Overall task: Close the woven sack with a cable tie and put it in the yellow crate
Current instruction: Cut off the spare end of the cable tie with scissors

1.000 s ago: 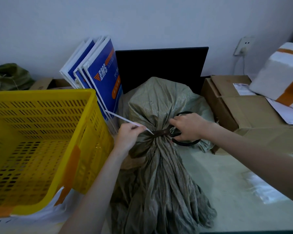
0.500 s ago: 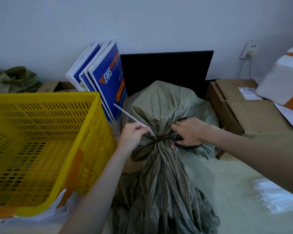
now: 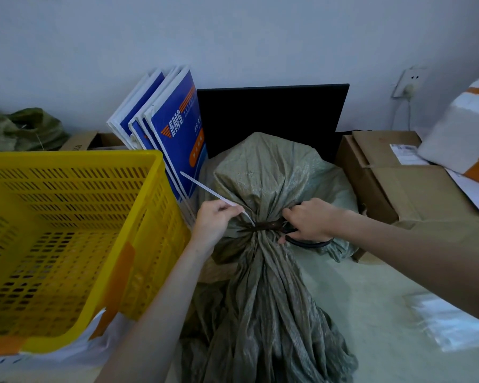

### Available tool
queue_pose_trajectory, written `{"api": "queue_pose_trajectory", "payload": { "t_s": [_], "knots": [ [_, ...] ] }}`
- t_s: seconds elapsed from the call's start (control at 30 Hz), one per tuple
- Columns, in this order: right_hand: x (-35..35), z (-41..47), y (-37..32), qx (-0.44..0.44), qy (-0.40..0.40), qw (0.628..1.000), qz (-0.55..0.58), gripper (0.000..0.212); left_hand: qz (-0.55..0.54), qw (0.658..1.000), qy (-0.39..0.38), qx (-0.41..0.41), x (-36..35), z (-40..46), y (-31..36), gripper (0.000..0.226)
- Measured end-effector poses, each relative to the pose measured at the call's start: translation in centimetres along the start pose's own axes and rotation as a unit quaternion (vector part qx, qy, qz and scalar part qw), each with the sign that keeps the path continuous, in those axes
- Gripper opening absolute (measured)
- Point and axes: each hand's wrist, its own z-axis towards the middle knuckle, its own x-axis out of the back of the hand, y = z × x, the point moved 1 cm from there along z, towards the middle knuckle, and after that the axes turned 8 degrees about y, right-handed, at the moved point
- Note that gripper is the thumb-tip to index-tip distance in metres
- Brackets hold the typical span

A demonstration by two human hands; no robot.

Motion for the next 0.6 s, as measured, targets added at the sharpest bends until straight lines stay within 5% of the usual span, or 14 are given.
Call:
{"api": "queue_pose_trajectory", "payload": {
  "t_s": [0.27,0.6],
  "knots": [
    [-0.4,-0.4,-0.8,0.006,0.018,1.000,-0.018,0.067,-0.038,0.998,0.049,-0.027,1.7,0.6,1.6,0.013],
    [-3.6,-4.0,-1.6,-0.176,0.064,0.979,0.082,0.065,-0.171,0.977,0.124,-0.015,1.5,-0.7,-0.5,0.019]
  ]
}}
